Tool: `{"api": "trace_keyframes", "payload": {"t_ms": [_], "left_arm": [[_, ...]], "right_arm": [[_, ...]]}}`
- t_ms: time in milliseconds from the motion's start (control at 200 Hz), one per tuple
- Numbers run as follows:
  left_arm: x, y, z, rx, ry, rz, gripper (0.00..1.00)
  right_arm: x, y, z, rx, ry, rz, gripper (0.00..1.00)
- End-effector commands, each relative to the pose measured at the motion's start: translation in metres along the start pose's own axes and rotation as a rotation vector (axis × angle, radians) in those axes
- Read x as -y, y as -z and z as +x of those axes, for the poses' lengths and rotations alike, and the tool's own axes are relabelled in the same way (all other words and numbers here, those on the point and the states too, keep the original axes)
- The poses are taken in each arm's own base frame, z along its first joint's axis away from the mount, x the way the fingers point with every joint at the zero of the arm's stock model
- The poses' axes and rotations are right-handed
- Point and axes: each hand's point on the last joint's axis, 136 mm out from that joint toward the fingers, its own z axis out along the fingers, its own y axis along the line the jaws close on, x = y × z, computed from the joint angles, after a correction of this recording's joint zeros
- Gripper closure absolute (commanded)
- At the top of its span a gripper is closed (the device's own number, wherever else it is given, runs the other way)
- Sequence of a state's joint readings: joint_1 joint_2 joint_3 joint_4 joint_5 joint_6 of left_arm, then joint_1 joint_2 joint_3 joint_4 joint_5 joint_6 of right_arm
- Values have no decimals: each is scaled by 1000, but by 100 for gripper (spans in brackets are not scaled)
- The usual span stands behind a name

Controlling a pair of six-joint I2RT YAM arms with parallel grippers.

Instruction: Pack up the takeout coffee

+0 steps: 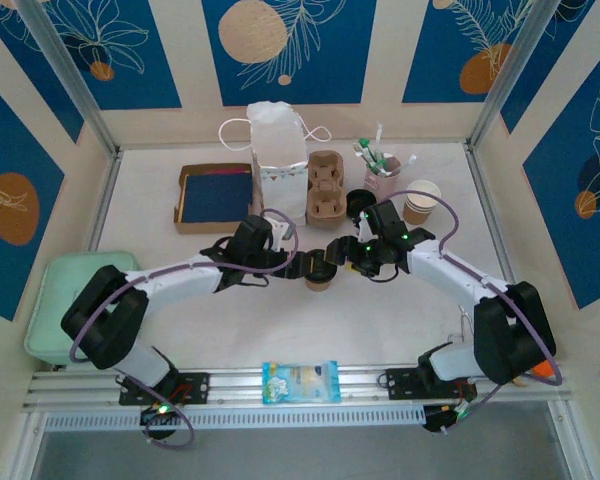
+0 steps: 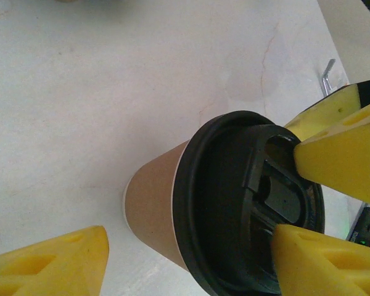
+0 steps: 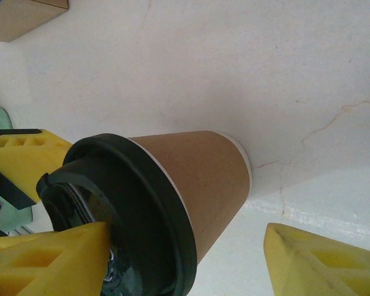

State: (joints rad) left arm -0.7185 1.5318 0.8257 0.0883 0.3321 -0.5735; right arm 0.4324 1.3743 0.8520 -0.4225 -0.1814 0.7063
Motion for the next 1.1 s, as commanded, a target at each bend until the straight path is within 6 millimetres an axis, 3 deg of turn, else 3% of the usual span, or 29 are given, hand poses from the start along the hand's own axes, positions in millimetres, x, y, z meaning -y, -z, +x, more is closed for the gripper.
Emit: {"api": "trace_keyframes", "payload": {"t_ms": [0,380,700,871,1091], "left_arm": [[-5,-5,9,-22,-13,-14,32],[-44,-19,57,-86,58,-73,36],[-62,-26,77,-114,86,-100,37],[-65,-26,80,-118,83,-110,37],[-66,-23,76,-112,74,-121,38]], "right_arm": [[4,-7,4,-16,-7,16,33],[54,-35,36,-80,-119,116,36],[91,-58,64,-143,-195,189,38],[90,-58,63,-140,-192,186,39],[84,-42,52,-94,-168,202,39]]}}
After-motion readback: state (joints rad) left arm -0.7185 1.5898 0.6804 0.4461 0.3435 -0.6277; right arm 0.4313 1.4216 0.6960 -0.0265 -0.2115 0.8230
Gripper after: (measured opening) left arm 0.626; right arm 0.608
